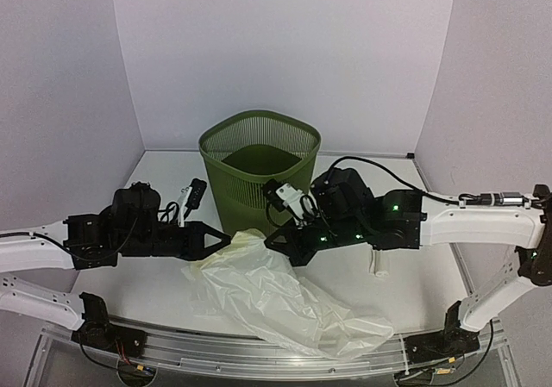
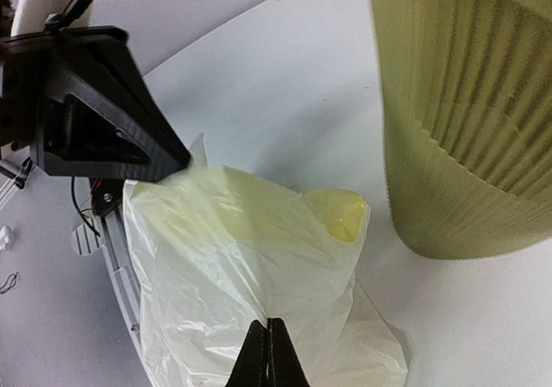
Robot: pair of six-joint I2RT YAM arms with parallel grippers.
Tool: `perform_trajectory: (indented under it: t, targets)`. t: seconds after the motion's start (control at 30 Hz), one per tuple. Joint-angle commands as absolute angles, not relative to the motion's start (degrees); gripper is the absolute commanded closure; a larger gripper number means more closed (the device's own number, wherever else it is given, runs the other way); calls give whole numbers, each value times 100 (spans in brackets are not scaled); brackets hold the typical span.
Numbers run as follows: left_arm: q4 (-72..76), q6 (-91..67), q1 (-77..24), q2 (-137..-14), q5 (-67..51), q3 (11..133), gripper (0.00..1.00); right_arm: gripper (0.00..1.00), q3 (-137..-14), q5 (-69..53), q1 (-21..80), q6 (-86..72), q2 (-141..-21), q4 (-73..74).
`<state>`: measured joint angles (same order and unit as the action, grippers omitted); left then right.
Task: Put the trash bags into the trash bin
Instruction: Unfold the trash bag at the center of the board.
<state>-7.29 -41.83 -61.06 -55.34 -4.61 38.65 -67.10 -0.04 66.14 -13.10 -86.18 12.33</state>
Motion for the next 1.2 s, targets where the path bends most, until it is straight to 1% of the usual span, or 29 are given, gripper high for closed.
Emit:
perform_trajectory:
  t: [0.0,0.13,0.27,0.33,0.37,0.4,0.43,0.47,0.53,0.6,0.7,0.77,0.87,0.97,1.07,1.17]
  targets:
    - [-1701,-4607,-6047,-5116,207,3951,100,100,-6385,756,6343,-1829,-8091,1576]
    - [-1542,-4564,-6047,-4899,-191,3753,100,100,-6341,520,6305,-1807,-8146,1564]
    - [-976,-4233,-6047,-4902,-1023,3572,100,100,-6421,-363,6310,-1307,-8243,1421]
    - [-956,-4247,-6047,-4985,-761,3597,100,100,-6460,-790,6308,-1078,-8286,1321]
    - [-1080,-4284,-6047,-5056,-446,3679,95,100,-6468,-862,6308,-1017,-8309,1291]
    - [-1209,-4327,-6047,-5142,-162,3798,85,100,-6480,-916,6306,-930,-8329,1282]
    - [-1325,-4367,-6046,-5225,88,3923,70,100,-6493,-1038,6306,-826,-8354,1281]
    - [-1429,-4401,-6043,-5295,328,4027,49,100,-6501,-1254,6309,-723,-8386,1277]
    - [-1486,-4338,-6046,-5435,447,4194,27,100,-6536,-1797,6309,-529,-8426,1267]
    - [-1568,-4256,-6036,-5625,472,4332,19,100,-6551,-2251,6304,-332,-8433,1258]
    - [-1650,-4193,-6016,-5874,447,4407,17,100,-6476,-2797,6301,128,-8360,1256]
    - [-1518,-4030,-6012,-5980,152,4330,16,100,-6380,-3224,6270,498,-8252,1258]
    - [-756,-3308,-6012,-5864,-1103,3844,16,100,-6209,-4055,6041,913,-7986,1363]
    - [115,-2745,-6012,-5600,-2183,3220,16,100,-5942,-4885,5605,1038,-7682,1395]
    - [701,-2493,-6012,-5359,-2658,2901,17,100,-5931,-5583,5410,1322,-7586,1770]
    - [1041,-2176,-6011,-5231,-3239,2808,17,100,-6212,-5624,5403,1750,-7780,2627]
